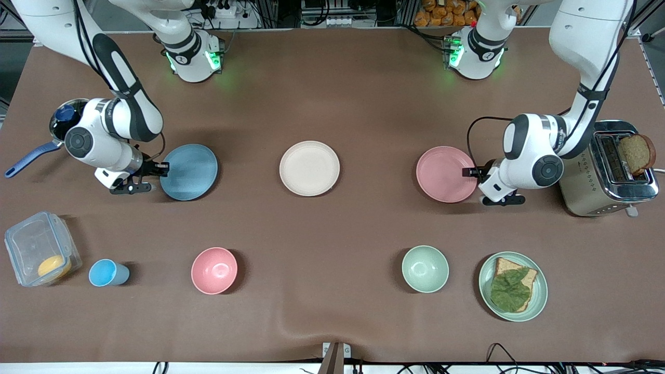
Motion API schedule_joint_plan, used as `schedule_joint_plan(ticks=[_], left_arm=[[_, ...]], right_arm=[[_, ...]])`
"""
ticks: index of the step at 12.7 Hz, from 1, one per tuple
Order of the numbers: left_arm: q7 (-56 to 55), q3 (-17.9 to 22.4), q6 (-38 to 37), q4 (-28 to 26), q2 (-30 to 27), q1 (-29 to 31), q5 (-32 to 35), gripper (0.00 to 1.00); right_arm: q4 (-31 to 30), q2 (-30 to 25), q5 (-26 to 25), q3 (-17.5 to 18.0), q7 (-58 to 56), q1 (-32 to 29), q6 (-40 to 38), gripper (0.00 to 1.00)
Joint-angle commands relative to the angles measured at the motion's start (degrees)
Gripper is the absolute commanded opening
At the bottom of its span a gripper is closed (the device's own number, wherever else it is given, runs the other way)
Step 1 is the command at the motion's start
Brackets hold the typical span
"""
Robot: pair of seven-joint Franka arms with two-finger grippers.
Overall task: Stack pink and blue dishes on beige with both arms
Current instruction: 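Lower the right gripper onto the blue rim while the left gripper grips pink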
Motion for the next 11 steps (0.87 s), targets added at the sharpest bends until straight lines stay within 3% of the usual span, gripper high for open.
schedule_joint_plan(ticks=[1,7,11], left_arm=[[1.06,-0.63,0.63,0.48,0.74,0.6,-1.72,0.71],[1.06,-0.63,0.63,0.83,1.27,0.6,-1.81,0.4],[1.06,-0.63,0.63,0.92,1.36,0.51,-1.81,0.28]], right_arm=[[1.56,-0.66,0.51,0.35,0.06,0.03,-1.25,0.0],[12.89,-1.8,8.76,0.79,0.06,1.35,-20.66,0.0],[16.94,-3.64,14.38,0.79,0.15,5.64,-28.67,0.0]])
